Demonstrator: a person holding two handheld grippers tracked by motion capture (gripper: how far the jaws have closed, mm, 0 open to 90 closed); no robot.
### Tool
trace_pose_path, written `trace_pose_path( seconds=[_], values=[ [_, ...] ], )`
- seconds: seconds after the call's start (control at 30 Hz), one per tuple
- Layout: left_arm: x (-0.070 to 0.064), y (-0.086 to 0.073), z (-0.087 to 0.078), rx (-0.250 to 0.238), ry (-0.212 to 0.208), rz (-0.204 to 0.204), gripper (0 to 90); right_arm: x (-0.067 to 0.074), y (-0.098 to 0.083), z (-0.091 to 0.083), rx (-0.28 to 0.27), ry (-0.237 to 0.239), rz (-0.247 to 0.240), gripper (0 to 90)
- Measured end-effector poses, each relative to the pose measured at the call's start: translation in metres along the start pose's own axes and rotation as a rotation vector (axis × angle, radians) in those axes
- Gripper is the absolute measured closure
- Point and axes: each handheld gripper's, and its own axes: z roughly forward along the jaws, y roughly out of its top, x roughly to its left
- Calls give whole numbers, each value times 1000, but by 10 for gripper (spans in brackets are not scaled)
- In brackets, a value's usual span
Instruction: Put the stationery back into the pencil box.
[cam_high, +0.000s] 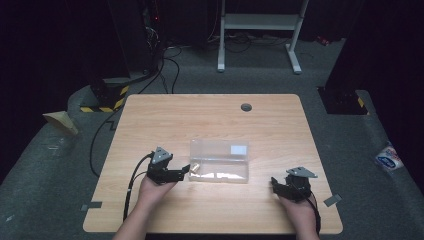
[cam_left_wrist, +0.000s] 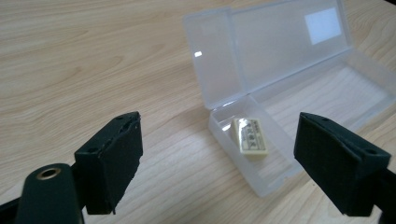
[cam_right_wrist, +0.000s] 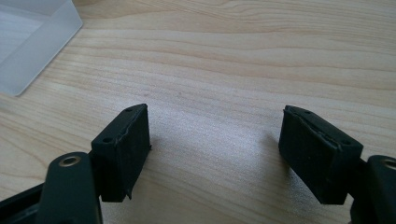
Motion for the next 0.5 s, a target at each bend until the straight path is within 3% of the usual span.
trace_pose_path(
  seconds=[0.2, 0.5],
  values=[
    [19, -8, -13, 34, 34, -19, 141, 0, 0, 0, 0, 0, 0, 244],
    [56, -42, -33, 157, 104, -39, 79, 0, 0, 0, 0, 1, 0, 243]
  ],
)
